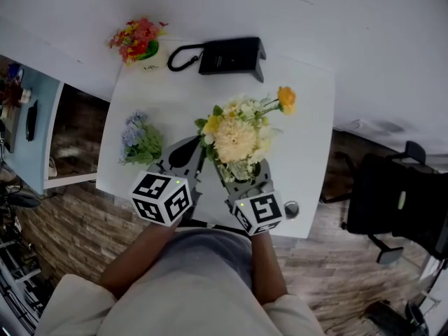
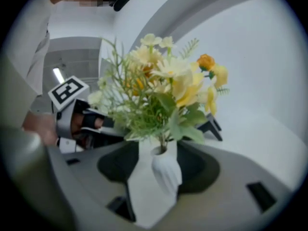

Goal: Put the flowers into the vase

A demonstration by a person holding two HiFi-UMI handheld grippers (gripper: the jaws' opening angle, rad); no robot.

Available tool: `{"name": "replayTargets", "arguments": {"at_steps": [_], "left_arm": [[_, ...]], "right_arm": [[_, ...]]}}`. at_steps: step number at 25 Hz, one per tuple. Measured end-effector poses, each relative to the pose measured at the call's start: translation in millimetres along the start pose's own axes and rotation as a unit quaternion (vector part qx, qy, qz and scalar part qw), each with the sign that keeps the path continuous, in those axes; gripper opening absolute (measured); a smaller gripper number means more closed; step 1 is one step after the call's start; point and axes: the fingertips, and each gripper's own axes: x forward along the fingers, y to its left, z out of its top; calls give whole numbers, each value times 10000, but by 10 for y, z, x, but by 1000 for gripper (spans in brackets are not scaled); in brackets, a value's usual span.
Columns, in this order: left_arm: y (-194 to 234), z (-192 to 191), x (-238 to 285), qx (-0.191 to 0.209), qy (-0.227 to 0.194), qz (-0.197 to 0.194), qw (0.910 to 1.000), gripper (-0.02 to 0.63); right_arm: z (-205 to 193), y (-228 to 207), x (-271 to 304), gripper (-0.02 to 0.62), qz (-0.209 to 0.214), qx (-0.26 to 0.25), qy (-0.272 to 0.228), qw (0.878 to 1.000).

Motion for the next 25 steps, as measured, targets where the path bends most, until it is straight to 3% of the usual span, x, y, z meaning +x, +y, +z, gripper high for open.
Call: {"name": "replayTargets", "arguments": {"at_steps": [12, 20, 25], "left_arm": [[33, -138, -181, -164, -137, 219, 9995, 20], [29, -288, -359, -381, -250, 332, 9984, 20], [66, -361, -470, -552, -379, 475, 9966, 20]], "right_arm": [[-41, 20, -288, 239, -30, 28, 121, 9999], [-198, 168, -481, 236, 250, -16, 479, 9985], [-260, 329, -581, 174, 509, -150, 635, 9966]]}}
